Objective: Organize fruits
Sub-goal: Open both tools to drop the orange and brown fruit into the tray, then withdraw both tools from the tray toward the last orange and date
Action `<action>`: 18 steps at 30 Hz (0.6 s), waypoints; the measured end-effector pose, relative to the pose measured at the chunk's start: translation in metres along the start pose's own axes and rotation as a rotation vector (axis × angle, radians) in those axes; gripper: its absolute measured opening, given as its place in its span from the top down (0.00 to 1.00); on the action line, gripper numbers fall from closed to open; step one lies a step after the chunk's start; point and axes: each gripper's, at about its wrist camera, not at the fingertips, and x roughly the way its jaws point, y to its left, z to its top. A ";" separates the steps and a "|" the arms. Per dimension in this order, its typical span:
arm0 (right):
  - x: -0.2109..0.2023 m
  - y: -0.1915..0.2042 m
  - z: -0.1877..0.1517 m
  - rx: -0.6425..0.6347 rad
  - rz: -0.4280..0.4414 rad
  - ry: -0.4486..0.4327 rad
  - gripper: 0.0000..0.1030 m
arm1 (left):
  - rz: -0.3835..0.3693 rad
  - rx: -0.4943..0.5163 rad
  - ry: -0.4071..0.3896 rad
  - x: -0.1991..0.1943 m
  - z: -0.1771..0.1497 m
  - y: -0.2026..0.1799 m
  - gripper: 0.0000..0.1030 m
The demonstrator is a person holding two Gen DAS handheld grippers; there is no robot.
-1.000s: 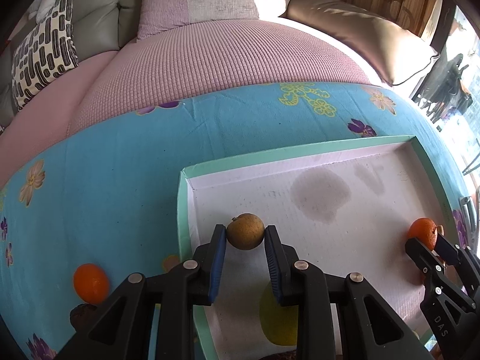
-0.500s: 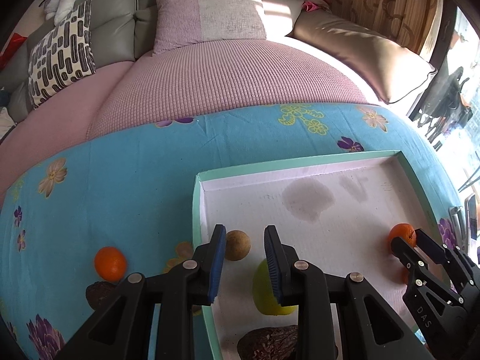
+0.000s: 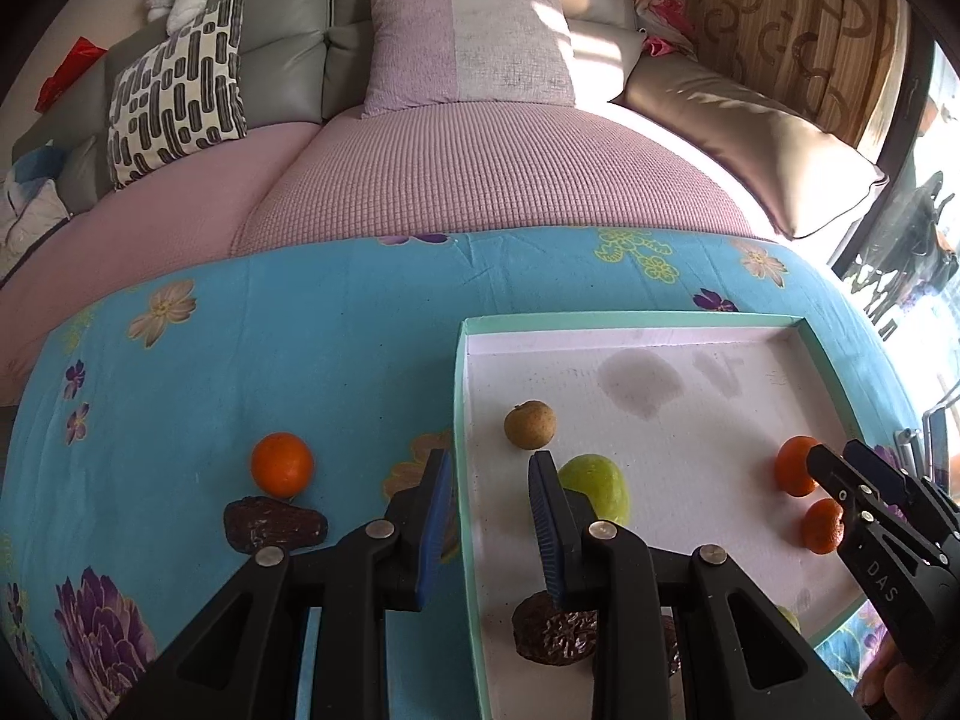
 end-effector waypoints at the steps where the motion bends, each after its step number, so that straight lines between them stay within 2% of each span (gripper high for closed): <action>1: 0.000 -0.001 0.000 0.001 0.001 0.001 0.61 | 0.004 -0.006 0.001 0.000 -0.001 0.002 0.72; 9: 0.001 0.003 -0.001 -0.011 0.015 0.007 0.61 | 0.029 -0.031 -0.014 -0.003 -0.003 0.008 0.71; 10: 0.002 0.004 -0.001 -0.017 0.009 0.005 0.60 | 0.035 -0.034 -0.012 -0.003 -0.004 0.009 0.68; 11: 0.002 0.005 0.000 -0.022 -0.001 0.003 0.56 | 0.043 -0.036 -0.010 -0.002 -0.003 0.010 0.64; 12: 0.002 0.006 0.000 -0.028 -0.012 0.001 0.49 | 0.054 -0.037 -0.007 -0.001 -0.004 0.011 0.47; 13: 0.001 0.007 0.000 -0.034 -0.023 -0.003 0.34 | 0.072 -0.039 -0.006 0.000 -0.004 0.012 0.28; 14: 0.001 0.007 0.000 -0.040 -0.027 -0.005 0.30 | 0.092 -0.039 -0.009 0.000 -0.005 0.013 0.24; 18: 0.002 0.009 0.000 -0.058 -0.030 0.000 0.30 | 0.132 -0.035 -0.009 0.001 -0.006 0.017 0.22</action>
